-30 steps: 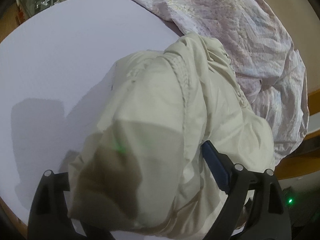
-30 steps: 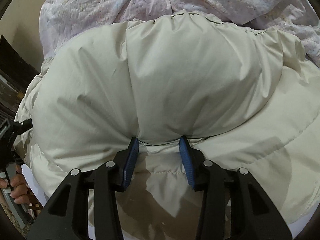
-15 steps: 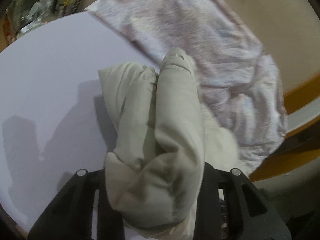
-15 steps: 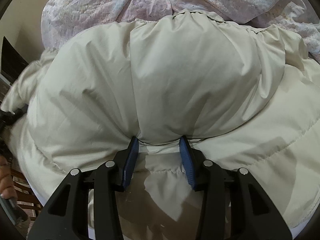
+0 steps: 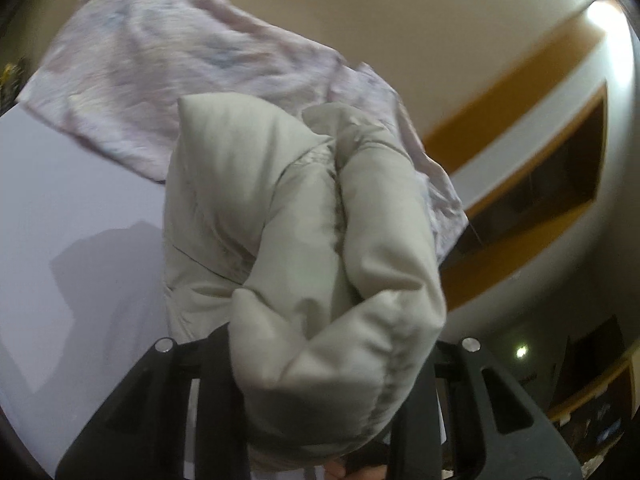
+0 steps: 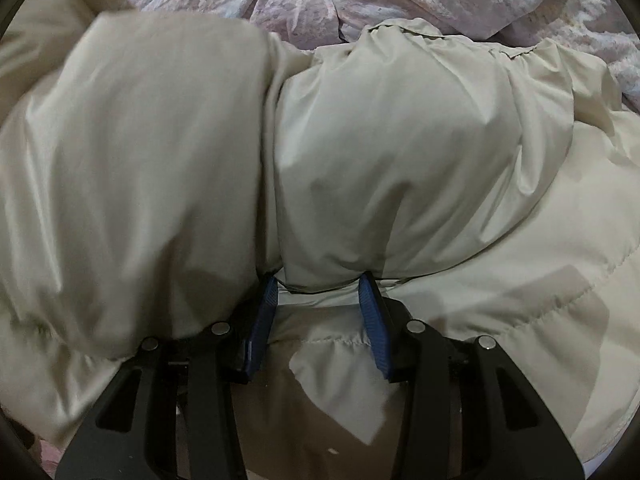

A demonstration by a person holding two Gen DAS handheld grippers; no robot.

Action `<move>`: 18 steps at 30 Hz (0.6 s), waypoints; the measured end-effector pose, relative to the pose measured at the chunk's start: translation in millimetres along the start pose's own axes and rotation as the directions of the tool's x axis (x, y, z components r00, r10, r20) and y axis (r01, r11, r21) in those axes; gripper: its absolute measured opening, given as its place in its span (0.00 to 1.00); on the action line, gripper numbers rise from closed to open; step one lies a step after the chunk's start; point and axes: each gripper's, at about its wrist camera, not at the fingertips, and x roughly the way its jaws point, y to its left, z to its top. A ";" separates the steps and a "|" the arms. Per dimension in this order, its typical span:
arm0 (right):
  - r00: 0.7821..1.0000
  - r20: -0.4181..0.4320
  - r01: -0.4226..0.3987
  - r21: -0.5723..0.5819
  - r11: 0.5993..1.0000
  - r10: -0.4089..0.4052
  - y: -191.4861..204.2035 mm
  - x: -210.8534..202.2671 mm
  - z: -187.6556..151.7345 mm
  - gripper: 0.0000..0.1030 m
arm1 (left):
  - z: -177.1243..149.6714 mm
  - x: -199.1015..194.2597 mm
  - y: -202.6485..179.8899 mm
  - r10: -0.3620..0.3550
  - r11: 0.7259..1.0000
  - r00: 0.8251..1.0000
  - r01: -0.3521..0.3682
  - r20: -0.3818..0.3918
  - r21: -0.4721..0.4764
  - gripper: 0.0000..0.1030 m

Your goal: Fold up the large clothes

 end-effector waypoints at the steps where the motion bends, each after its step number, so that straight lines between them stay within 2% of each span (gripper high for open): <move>1: 1.000 -0.003 -0.004 0.004 1.000 0.004 -2.1 -1.8 0.4 0.42 | 0.6 2.5 -7.0 -0.001 1.000 1.000 0.001 -0.004 0.016 0.31; 5: 1.000 -0.019 -0.023 0.032 0.999 0.024 -15.2 -16.9 -2.3 0.42 | 0.0 10.9 -33.2 -0.006 0.997 1.000 0.008 -0.017 0.075 0.32; 8: 0.999 0.005 -0.052 0.043 0.998 0.052 -29.7 -39.1 -10.4 0.42 | -1.0 15.4 -45.2 -0.013 0.995 0.999 0.016 -0.030 0.101 0.32; 12: 0.998 0.057 -0.036 0.060 0.998 0.033 -56.1 -71.4 -28.0 0.42 | -5.4 24.4 -59.4 -0.023 0.992 0.998 0.029 -0.050 0.123 0.34; 18: 0.996 0.090 -0.024 0.108 0.994 0.014 -86.8 -95.7 -53.4 0.42 | -18.5 48.7 -84.4 -0.046 0.985 0.994 0.062 -0.100 0.160 0.37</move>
